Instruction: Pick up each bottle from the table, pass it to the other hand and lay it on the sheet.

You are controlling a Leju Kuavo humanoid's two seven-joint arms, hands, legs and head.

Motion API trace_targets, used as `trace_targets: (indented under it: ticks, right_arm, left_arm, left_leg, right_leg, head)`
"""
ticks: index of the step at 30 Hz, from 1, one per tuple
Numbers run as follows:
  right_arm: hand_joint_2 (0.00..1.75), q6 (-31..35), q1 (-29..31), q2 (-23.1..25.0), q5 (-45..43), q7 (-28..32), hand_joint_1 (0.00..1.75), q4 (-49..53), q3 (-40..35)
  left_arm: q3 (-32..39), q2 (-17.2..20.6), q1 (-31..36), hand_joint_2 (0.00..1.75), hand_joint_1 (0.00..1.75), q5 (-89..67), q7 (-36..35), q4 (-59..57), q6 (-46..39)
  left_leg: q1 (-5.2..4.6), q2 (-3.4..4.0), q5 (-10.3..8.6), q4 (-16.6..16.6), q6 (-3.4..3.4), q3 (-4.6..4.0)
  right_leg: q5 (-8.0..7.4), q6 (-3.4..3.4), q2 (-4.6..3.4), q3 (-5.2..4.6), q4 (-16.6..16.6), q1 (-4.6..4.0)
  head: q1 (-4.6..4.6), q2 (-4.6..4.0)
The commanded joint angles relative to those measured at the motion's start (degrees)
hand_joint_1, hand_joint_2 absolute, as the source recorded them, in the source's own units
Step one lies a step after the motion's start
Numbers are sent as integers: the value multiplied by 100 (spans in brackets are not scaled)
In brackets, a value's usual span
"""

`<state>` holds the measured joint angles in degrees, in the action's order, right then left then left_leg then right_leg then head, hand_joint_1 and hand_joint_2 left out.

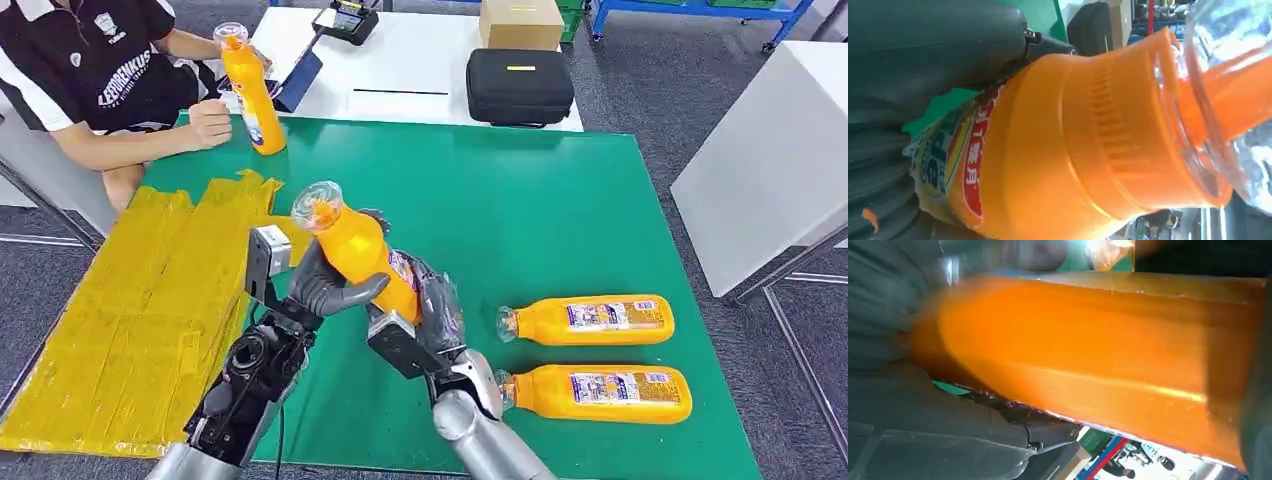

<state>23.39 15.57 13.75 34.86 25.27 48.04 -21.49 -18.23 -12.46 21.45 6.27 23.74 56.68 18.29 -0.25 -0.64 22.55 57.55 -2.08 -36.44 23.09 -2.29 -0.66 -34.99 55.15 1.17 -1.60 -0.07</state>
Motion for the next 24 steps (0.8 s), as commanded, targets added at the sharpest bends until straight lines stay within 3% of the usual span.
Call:
trace_targets:
  ticks: [1, 13, 14, 15, 16, 22, 24]
  right_arm:
    - [175, 104, -114, -72, -33, 166, 175, -257, -206]
    - [175, 332, -158, -151, -190, 312, 175, -275, -93]
    - [175, 575, -218, -235, -377, 523, 148, -228, -36]
    - [175, 632, -226, -229, -403, 549, 40, -194, -7]
    - [175, 648, -221, -229, -423, 561, 0, -173, 3]
    - [175, 663, -281, -242, -637, 606, 0, 90, 77]
    - [175, 695, -396, -276, -845, 673, 0, 430, 161]
  left_arm:
    - [-179, 51, 64, 175, 175, -86, 138, -471, 3]
    - [-167, -32, 187, 175, 175, -98, 171, -644, 81]
    - [-52, 30, 377, 175, 175, -40, 355, -928, 100]
    - [-31, 44, 381, 175, 175, -39, 380, -932, 92]
    - [-5, 60, 389, 175, 175, -47, 405, -937, 80]
    - [129, 90, 384, 175, 175, -190, 495, -813, -124]
    - [264, 133, 370, 175, 175, -595, 604, -633, -802]
  left_leg:
    - [4, 0, 18, -6, 13, 43]
    - [2, 0, 7, -3, 8, 16]
    - [4, -5, 15, -3, 13, 35]
    - [5, -9, 15, -4, 13, 35]
    - [4, -3, 15, -4, 13, 35]
    - [3, 2, 12, -2, 12, 25]
    - [4, 5, 14, 0, 13, 26]
  right_leg:
    - [19, 13, 10, 44, -7, -6]
    - [7, 8, 6, 16, -4, -3]
    - [17, 13, 15, 37, -4, -6]
    - [18, 13, 19, 39, -5, -7]
    - [16, 13, 13, 36, -5, -6]
    - [12, 11, 8, 25, -2, -5]
    - [13, 12, 5, 25, -1, -6]
  head:
    - [0, 0]
    - [0, 0]
    - [0, 0]
    - [2, 0]
    - [-2, 0]
    - [0, 0]
    - [2, 0]
